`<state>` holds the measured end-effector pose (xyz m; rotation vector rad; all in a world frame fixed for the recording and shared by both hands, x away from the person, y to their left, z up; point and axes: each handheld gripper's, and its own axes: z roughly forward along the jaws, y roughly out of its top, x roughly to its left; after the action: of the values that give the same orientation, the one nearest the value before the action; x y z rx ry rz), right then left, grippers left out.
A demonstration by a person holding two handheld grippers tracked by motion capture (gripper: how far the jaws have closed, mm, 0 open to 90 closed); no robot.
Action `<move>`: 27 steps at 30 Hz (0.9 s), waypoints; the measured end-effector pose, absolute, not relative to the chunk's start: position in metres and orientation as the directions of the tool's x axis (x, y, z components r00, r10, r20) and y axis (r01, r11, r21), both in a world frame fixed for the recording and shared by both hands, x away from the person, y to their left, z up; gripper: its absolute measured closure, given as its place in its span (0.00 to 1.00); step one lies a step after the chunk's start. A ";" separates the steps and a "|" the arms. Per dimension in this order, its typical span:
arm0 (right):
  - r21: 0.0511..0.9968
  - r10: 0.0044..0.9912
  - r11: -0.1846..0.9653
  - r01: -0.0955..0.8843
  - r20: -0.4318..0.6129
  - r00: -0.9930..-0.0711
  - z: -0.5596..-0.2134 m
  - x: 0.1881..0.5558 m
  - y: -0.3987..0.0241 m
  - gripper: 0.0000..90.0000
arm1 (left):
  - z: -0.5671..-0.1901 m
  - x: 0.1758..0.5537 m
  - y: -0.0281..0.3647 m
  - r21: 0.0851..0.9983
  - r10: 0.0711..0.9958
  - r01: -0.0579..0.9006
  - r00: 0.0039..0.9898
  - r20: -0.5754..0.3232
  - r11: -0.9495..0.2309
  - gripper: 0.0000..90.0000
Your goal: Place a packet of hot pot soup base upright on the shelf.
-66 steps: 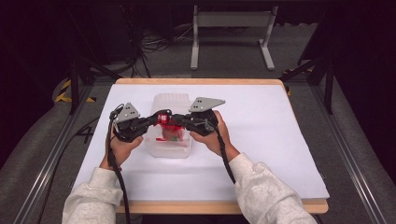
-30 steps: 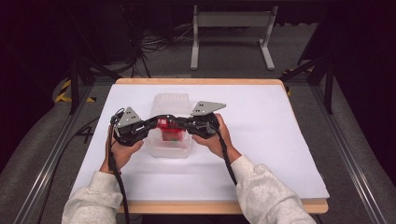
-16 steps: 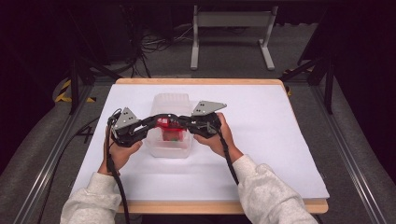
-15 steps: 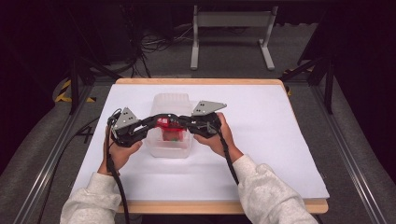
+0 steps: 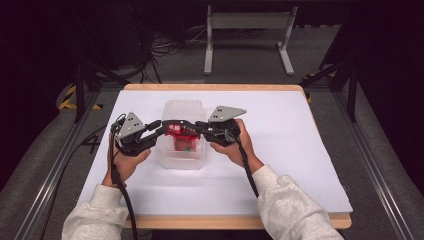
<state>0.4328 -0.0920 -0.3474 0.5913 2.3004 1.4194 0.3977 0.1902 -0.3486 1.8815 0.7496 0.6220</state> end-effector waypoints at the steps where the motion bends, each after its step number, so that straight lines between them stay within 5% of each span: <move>1: 0.902 0.530 0.404 0.152 -0.095 -0.843 -0.347 0.433 -0.092 0.89 | -0.348 0.397 0.190 0.917 0.731 0.228 0.675 0.093 -0.327 0.76; 19: 0.893 0.558 0.422 0.160 -0.116 -0.822 -0.340 0.432 -0.112 0.85 | -0.345 0.380 0.192 0.926 0.752 0.218 0.652 0.096 -0.307 0.56; 27: 0.880 0.571 0.446 0.164 -0.138 -0.809 -0.343 0.430 -0.128 0.84 | -0.345 0.361 0.188 0.929 0.722 0.185 0.683 0.113 -0.320 0.56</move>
<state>0.4299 -0.1280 -0.3429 0.6199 2.2846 1.3227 0.3612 0.1875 -0.3447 1.8534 0.7137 0.6451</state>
